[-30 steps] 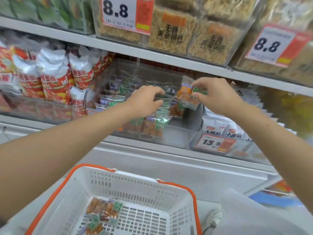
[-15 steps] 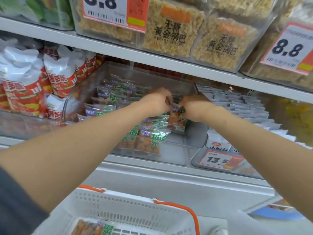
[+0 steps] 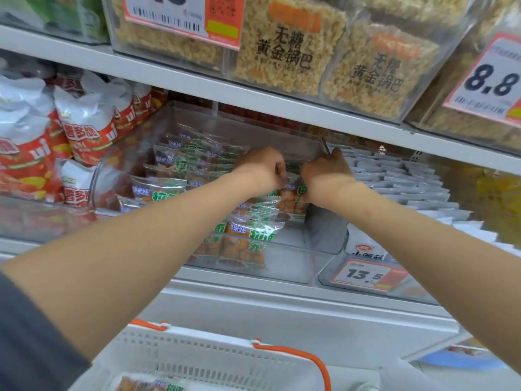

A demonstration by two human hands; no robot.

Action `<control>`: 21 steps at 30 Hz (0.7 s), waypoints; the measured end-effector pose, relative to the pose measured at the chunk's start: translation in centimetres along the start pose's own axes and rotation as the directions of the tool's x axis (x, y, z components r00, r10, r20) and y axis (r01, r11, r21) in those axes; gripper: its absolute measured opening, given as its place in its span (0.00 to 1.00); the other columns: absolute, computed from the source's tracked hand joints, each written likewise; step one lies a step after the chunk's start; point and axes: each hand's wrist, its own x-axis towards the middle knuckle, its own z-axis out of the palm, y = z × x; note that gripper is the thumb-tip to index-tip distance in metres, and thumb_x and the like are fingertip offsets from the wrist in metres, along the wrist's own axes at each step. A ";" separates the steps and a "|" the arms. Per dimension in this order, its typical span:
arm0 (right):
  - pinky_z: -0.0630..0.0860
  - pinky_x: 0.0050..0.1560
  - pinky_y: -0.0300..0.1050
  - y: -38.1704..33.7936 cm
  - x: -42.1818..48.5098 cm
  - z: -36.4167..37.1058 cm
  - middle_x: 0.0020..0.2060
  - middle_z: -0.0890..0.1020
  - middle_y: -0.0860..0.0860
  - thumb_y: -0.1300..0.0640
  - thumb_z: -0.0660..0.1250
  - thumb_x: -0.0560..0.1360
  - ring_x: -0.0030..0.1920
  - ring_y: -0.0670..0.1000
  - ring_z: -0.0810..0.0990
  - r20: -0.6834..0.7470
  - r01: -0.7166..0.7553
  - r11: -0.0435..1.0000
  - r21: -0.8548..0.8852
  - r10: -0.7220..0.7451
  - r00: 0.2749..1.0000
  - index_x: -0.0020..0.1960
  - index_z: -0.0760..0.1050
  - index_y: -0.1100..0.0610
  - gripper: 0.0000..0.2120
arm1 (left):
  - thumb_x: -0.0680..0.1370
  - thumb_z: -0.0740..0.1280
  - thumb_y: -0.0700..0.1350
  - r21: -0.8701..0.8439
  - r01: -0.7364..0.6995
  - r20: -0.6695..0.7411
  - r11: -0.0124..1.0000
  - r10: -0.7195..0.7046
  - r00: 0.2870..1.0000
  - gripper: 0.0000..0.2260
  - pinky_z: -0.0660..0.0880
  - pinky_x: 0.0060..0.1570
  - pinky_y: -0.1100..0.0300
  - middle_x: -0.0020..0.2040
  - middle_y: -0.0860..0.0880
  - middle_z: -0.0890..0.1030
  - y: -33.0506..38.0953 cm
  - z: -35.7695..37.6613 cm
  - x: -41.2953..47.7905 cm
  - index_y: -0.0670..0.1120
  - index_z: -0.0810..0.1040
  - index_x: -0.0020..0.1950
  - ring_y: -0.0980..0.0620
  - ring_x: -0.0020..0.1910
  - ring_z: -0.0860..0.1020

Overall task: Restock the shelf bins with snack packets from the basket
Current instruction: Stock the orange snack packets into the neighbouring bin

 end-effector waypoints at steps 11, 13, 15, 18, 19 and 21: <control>0.61 0.66 0.54 1.9 0.9 0.3 0.34 0.71 0.50 0.59 0.65 0.76 0.44 0.55 0.68 0.034 -0.024 0.988 0.155 0.019 0.999 0.35 0.68 0.53 0.12 | 0.76 0.69 0.55 -0.047 0.034 0.018 0.998 -0.033 0.999 0.11 0.80 0.50 0.53 0.48 0.49 0.84 -0.4 0.2 -0.2 0.48 0.83 0.46 0.48 0.45 0.82; 0.61 0.66 0.54 1.8 0.9 0.3 0.35 0.71 0.50 0.59 0.66 0.76 0.44 0.55 0.69 0.019 -0.026 0.988 0.150 0.023 1.000 0.34 0.67 0.52 0.14 | 0.77 0.68 0.55 -0.034 0.046 -0.001 0.998 -0.047 0.999 0.10 0.80 0.49 0.54 0.47 0.51 0.84 -0.3 0.2 -0.1 0.49 0.84 0.46 0.49 0.44 0.81; 0.59 0.68 0.54 1.5 0.9 0.4 0.34 0.71 0.50 0.60 0.66 0.76 0.43 0.55 0.70 0.014 -0.019 0.993 0.119 0.018 1.000 0.33 0.65 0.53 0.15 | 0.78 0.68 0.54 0.006 0.059 0.010 0.998 -0.060 0.998 0.10 0.80 0.50 0.54 0.46 0.52 0.84 -0.1 0.3 0.0 0.50 0.84 0.47 0.50 0.43 0.81; 0.59 0.67 0.55 1.4 0.7 0.2 0.33 0.70 0.50 0.57 0.66 0.76 0.43 0.55 0.70 0.024 0.006 0.994 0.111 -0.009 1.000 0.34 0.63 0.53 0.16 | 0.78 0.67 0.55 0.038 0.078 0.029 0.996 -0.079 0.996 0.11 0.80 0.49 0.55 0.44 0.52 0.84 -0.1 0.5 0.2 0.50 0.85 0.47 0.50 0.40 0.81; 0.59 0.67 0.55 1.5 0.7 0.1 0.34 0.70 0.50 0.56 0.67 0.76 0.44 0.55 0.70 0.027 0.005 0.991 0.135 -0.009 1.000 0.34 0.65 0.53 0.16 | 0.77 0.67 0.55 0.023 0.090 0.037 0.996 -0.090 0.995 0.11 0.79 0.47 0.56 0.42 0.52 0.84 -0.1 0.6 0.2 0.50 0.85 0.45 0.50 0.39 0.81; 0.59 0.67 0.55 1.7 0.6 0.1 0.35 0.72 0.50 0.55 0.67 0.76 0.44 0.55 0.70 0.022 -0.014 0.981 0.193 0.010 1.000 0.36 0.68 0.54 0.12 | 0.77 0.67 0.56 0.004 0.114 0.056 0.993 -0.114 0.992 0.14 0.78 0.44 0.58 0.37 0.51 0.82 -0.2 0.6 0.3 0.48 0.83 0.39 0.50 0.37 0.79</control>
